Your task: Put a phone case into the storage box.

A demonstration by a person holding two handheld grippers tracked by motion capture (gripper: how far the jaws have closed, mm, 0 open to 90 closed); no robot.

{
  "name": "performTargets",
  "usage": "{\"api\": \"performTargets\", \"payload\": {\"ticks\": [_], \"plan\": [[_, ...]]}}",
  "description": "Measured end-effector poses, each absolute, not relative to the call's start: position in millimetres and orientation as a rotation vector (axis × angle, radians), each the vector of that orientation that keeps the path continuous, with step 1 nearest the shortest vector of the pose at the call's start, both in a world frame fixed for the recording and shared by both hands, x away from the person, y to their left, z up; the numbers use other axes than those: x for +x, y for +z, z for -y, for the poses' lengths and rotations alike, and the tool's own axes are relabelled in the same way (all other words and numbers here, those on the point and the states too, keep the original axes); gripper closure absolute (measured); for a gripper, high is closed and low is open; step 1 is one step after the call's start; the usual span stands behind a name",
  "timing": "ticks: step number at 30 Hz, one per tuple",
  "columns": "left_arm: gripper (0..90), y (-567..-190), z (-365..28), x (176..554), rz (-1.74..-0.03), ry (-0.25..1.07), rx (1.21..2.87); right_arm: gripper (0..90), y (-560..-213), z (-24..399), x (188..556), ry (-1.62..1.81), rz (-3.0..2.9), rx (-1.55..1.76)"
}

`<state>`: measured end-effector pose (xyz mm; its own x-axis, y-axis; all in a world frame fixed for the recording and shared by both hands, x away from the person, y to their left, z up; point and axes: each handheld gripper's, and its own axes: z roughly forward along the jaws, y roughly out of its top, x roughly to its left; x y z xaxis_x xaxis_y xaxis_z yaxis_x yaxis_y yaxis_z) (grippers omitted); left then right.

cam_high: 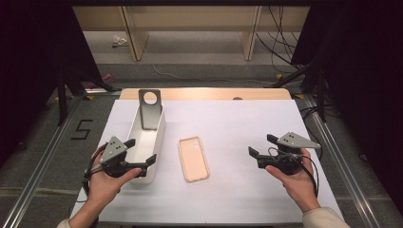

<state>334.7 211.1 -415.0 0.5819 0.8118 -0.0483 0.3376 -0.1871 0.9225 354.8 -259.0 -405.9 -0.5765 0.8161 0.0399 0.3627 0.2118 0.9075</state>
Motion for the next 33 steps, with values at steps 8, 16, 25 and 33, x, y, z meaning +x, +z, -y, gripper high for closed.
{"api": "performTargets", "payload": {"ticks": [8,16,25,33], "plan": [[7.0,-416,-210,335,-0.947,0.571,1.776,16.1,-406,259,355,1.341,-2.04,1.088],[7.9,-416,-209,335,-0.946,0.572,1.769,16.1,-407,258,356,1.345,-2.039,1.084],[11.3,-415,-207,336,-0.949,0.573,1.781,16.1,-407,257,357,1.342,-2.047,1.08],[36.5,-403,-192,337,-0.927,0.58,1.784,16.0,-408,256,356,1.338,-2.056,1.071]]}}
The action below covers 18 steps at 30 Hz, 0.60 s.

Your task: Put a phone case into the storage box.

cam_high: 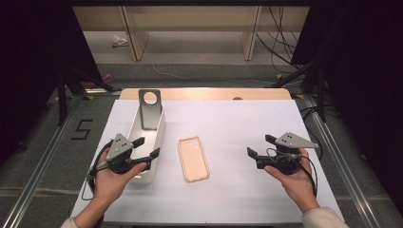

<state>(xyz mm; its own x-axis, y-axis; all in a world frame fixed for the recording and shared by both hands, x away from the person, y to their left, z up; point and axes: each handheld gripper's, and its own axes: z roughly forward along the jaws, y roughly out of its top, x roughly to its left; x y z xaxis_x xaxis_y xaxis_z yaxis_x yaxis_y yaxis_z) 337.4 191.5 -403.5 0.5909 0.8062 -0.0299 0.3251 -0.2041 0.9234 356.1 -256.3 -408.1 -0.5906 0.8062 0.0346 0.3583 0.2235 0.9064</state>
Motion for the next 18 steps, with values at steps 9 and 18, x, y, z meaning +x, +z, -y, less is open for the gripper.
{"api": "performTargets", "payload": {"ticks": [9,18], "plan": [[88.8,-412,-132,345,-0.871,0.36,1.922,16.0,-409,255,357,1.331,-2.063,1.072],[89.8,-449,-93,358,-0.905,0.252,2.112,16.0,-411,255,358,1.332,-2.074,1.073]]}}
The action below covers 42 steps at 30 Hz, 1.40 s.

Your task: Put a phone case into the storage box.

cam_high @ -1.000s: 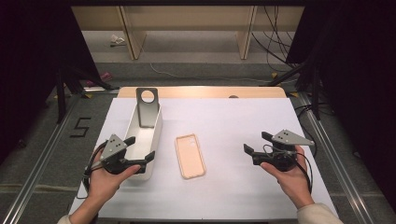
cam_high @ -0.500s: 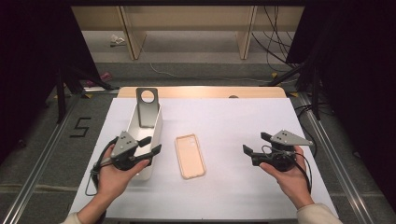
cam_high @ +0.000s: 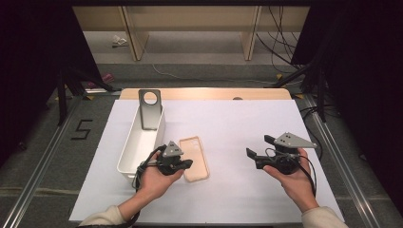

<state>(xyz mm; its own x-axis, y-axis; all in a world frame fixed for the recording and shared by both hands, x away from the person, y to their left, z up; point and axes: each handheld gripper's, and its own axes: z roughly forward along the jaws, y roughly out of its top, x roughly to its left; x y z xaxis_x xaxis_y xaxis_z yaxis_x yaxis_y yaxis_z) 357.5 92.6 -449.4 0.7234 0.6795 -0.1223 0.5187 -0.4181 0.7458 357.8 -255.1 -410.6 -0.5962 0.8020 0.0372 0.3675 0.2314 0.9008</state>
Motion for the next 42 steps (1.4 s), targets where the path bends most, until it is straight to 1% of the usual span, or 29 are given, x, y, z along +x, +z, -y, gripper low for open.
{"api": "performTargets", "payload": {"ticks": [5,8,23,34,42], "plan": [[89.8,-465,-83,356,-0.871,0.225,2.222,16.0,-411,255,358,1.333,-2.073,1.07],[89.8,-470,-80,355,-0.862,0.218,2.252,16.0,-411,254,358,1.333,-2.076,1.072],[89.7,-475,-79,353,-0.853,0.221,2.292,16.0,-411,253,358,1.336,-2.082,1.065],[89.8,-475,-81,352,-0.854,0.264,2.339,16.0,-411,253,358,1.338,-2.085,1.064],[89.8,-474,-81,353,-0.859,0.263,2.365,16.0,-411,253,358,1.339,-2.086,1.064]]}}
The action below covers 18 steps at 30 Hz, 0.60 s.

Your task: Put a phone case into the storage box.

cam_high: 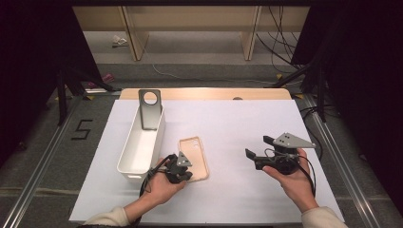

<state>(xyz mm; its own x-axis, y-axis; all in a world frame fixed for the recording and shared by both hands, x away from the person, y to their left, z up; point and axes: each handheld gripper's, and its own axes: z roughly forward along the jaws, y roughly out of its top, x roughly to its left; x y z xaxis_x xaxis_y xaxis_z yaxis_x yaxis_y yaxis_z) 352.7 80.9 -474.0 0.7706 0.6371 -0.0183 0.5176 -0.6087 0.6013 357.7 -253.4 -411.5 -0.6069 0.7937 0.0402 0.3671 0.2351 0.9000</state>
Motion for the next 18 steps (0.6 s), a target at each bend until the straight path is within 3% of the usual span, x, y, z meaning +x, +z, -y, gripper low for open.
{"api": "performTargets", "payload": {"ticks": [18], "plan": [[89.8,-469,-92,345,-0.862,0.295,2.476,16.0,-411,254,357,1.339,-2.087,1.066]]}}
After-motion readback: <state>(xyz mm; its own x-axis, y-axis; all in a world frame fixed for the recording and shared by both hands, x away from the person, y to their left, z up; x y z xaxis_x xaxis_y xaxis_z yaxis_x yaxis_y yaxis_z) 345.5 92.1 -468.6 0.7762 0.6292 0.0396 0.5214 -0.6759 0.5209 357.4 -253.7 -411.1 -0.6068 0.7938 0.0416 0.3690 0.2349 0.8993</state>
